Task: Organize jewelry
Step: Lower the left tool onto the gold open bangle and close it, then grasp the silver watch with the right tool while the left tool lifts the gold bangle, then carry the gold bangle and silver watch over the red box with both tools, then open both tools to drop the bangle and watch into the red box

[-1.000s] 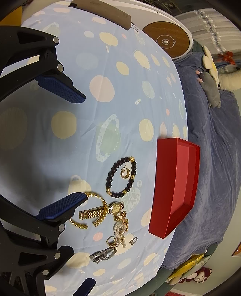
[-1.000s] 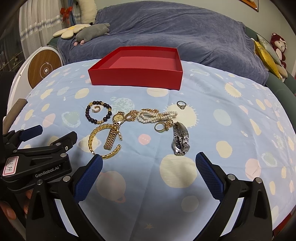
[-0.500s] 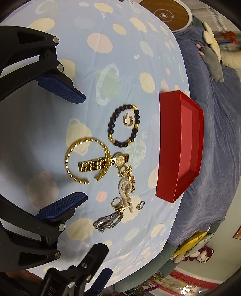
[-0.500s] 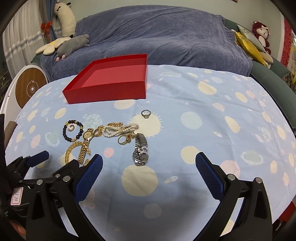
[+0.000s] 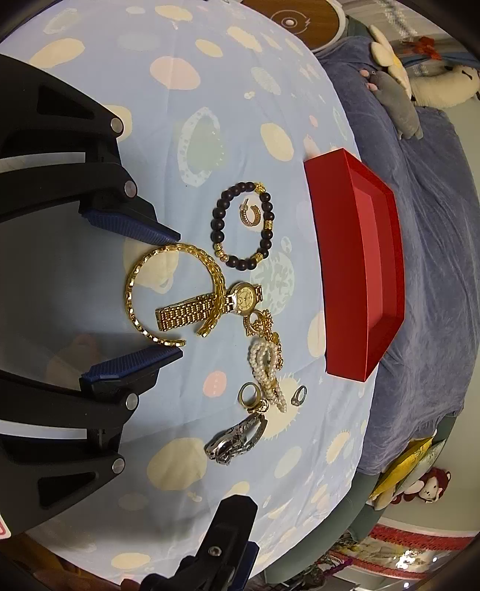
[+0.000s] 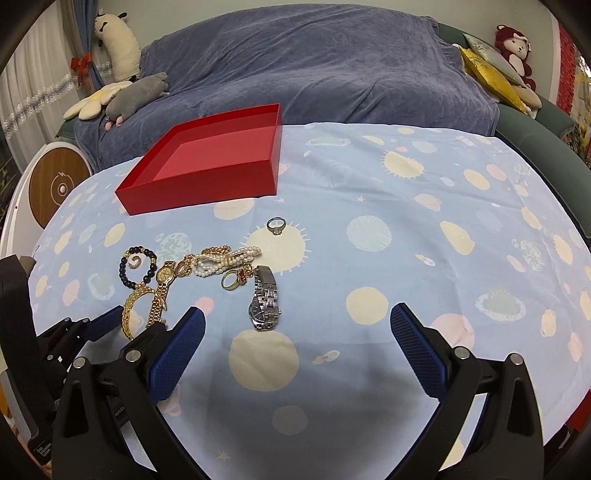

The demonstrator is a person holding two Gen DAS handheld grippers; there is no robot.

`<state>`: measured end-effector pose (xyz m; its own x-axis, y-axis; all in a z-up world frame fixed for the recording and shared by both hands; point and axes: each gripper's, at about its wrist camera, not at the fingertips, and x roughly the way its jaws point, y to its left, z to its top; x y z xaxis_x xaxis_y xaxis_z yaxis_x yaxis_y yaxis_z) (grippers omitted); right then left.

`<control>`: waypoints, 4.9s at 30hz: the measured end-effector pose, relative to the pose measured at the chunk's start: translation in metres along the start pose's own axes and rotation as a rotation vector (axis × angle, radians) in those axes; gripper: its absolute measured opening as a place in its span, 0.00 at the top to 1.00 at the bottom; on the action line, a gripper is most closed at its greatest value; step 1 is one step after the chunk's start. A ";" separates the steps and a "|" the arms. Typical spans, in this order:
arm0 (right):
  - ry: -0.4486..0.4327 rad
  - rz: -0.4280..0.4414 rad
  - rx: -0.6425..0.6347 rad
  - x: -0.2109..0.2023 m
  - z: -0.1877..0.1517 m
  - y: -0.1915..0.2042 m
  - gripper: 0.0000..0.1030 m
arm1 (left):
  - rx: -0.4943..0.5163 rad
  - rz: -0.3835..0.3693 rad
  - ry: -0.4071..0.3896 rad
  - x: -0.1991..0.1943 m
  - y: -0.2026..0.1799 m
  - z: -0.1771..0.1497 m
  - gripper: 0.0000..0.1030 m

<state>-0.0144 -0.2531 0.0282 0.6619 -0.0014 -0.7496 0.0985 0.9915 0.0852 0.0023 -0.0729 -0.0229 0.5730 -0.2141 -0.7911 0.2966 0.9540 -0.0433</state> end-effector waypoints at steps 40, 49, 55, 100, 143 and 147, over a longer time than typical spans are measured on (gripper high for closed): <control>-0.025 0.142 -0.092 -0.005 0.045 0.033 0.79 | -0.141 0.009 -0.083 -0.048 0.063 0.043 0.48; -0.093 0.171 -0.117 -0.002 0.117 0.033 1.00 | -0.152 0.004 -0.159 -0.056 0.085 0.124 0.48; 0.081 0.180 -0.063 0.026 0.061 0.017 0.88 | -0.187 0.040 -0.159 -0.053 0.103 0.107 0.48; -0.100 0.200 -0.068 -0.012 0.076 0.049 0.77 | -0.142 -0.005 -0.129 -0.050 0.089 0.090 0.48; -0.074 0.166 -0.091 0.118 0.233 0.032 0.65 | -0.214 0.007 -0.097 0.069 0.132 0.264 0.38; -0.052 0.181 -0.113 0.070 0.191 0.027 0.61 | -0.205 0.035 -0.123 0.019 0.130 0.221 0.36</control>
<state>0.1766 -0.2508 0.1033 0.6992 0.1742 -0.6934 -0.1074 0.9844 0.1391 0.2202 0.0003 0.0910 0.6727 -0.1918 -0.7147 0.1203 0.9813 -0.1501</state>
